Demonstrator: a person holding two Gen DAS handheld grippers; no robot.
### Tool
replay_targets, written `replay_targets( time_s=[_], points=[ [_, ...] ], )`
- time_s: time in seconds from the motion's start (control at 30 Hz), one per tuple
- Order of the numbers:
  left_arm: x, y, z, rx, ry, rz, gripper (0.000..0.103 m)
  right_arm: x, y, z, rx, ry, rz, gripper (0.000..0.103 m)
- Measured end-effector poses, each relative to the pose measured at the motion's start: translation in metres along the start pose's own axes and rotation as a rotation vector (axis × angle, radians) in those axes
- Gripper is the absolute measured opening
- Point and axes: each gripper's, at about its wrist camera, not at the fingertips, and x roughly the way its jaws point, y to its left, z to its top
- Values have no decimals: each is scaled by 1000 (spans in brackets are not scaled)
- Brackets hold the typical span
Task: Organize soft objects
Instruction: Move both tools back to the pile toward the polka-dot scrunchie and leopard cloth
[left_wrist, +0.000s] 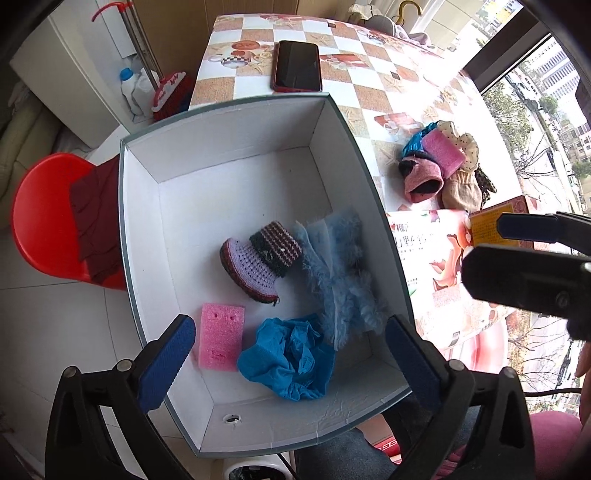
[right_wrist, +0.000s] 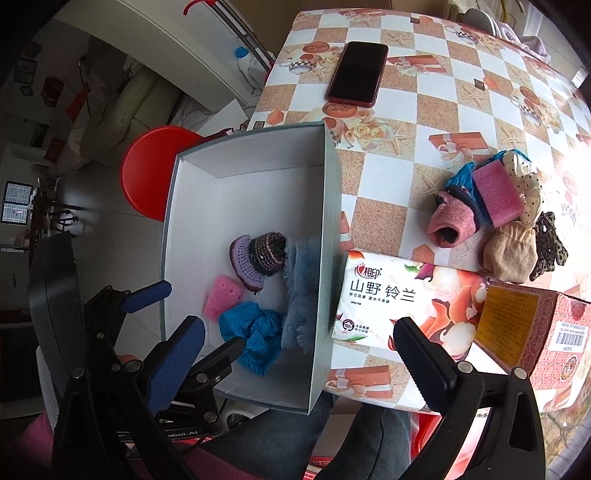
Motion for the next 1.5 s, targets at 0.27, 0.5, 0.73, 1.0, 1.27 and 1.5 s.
replay_targets(
  time_s=[0.27, 0.5, 0.73, 1.0, 1.27, 1.5],
  points=[
    [-19, -18, 35, 19, -47, 28, 103, -70, -62, 22, 142, -156, 12, 103],
    [-21, -58, 58, 96, -44, 21, 103, -119, -183, 22, 413, -244, -82, 103],
    [0, -112, 91, 191, -8, 25, 103, -78, -289, -5, 632, -93, -122, 103],
    [40, -178, 154, 278, 41, 34, 103, -24, -330, 17, 557, 6, -107, 103],
    [95, -234, 207, 346, 108, 53, 103, 39, -339, 52, 370, 112, -190, 103],
    [155, -269, 225, 404, 192, 108, 103, 47, -366, 33, 341, 126, -361, 103]
  ],
)
